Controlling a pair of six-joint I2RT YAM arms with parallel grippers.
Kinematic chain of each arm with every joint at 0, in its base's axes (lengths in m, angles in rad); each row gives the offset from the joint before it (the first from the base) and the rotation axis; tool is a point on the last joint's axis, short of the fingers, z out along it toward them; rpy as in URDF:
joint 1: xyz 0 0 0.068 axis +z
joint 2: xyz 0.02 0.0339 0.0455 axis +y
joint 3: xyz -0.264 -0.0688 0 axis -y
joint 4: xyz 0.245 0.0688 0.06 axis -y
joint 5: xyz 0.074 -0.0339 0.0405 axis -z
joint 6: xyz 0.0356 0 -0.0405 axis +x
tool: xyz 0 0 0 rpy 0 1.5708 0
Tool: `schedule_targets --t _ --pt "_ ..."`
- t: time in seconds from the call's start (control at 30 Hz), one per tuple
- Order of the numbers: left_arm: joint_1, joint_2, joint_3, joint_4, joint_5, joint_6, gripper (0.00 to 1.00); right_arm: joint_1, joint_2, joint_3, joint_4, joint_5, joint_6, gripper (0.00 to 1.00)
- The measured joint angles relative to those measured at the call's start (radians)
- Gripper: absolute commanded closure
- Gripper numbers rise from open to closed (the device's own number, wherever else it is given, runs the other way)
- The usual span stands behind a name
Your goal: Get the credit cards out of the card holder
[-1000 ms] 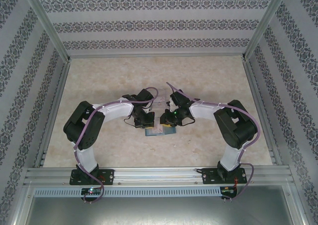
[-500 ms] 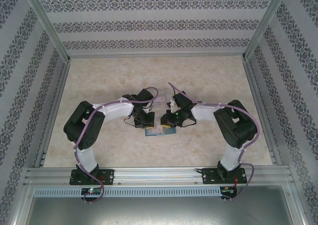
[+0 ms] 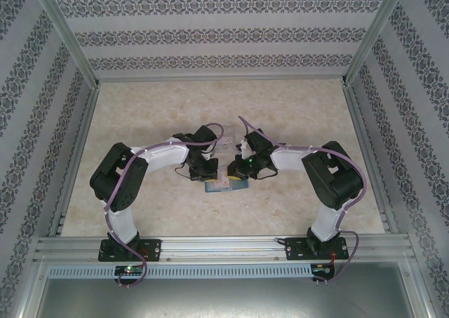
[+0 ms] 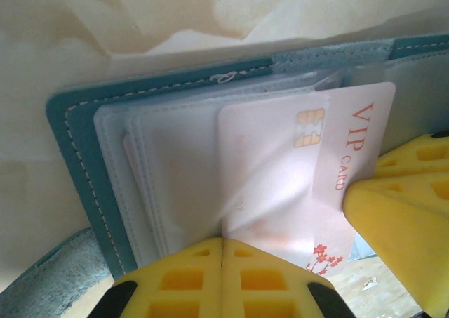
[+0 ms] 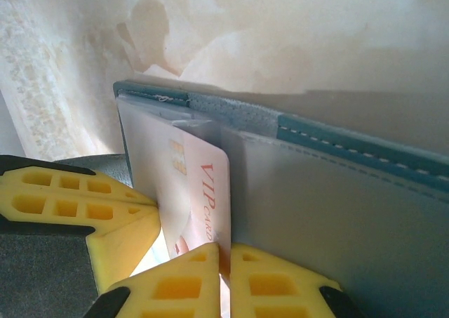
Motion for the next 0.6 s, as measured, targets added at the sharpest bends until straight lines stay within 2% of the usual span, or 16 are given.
schedule_targets --t 0.6 --pt "0.000 -0.020 -0.009 -0.002 -0.019 -0.001 0.90 0.000 -0.025 -0.005 0.006 -0.003 -0.003 0.98"
